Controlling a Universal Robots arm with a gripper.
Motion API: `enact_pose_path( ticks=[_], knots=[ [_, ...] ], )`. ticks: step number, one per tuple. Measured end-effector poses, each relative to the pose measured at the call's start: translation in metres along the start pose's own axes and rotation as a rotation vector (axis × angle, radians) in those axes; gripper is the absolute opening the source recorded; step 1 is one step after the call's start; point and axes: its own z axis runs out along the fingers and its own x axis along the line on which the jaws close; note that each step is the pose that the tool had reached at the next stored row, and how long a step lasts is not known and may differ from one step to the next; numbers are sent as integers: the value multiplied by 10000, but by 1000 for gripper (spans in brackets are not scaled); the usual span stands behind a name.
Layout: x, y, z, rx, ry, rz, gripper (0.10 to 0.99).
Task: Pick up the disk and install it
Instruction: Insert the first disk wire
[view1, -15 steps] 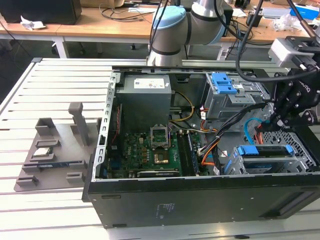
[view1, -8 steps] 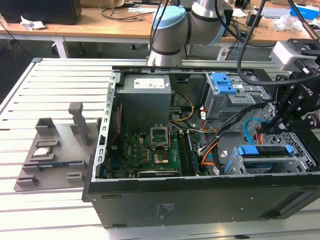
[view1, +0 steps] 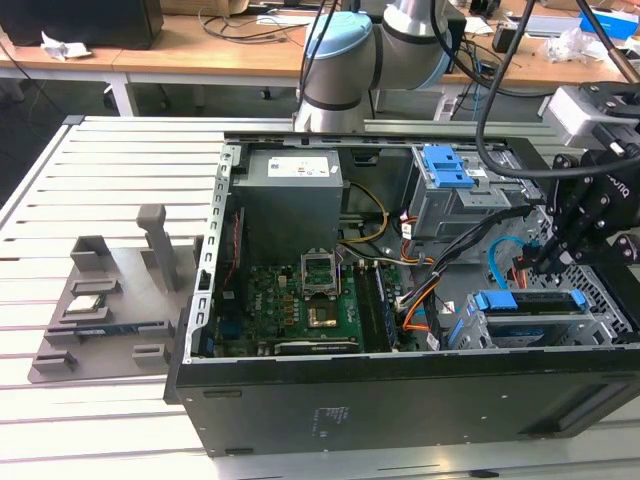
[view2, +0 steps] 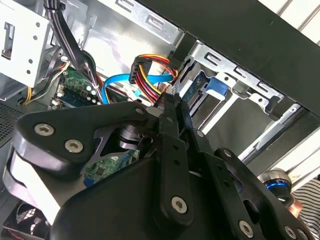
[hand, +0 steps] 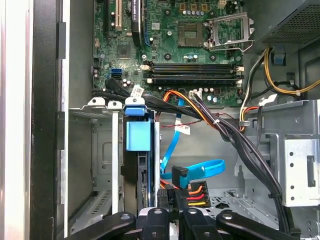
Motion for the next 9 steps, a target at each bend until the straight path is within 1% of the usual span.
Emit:
enact_pose_path(
  ticks=[9],
  knots=[
    [53, 3, 6, 0, 0, -1, 169]
  ],
)
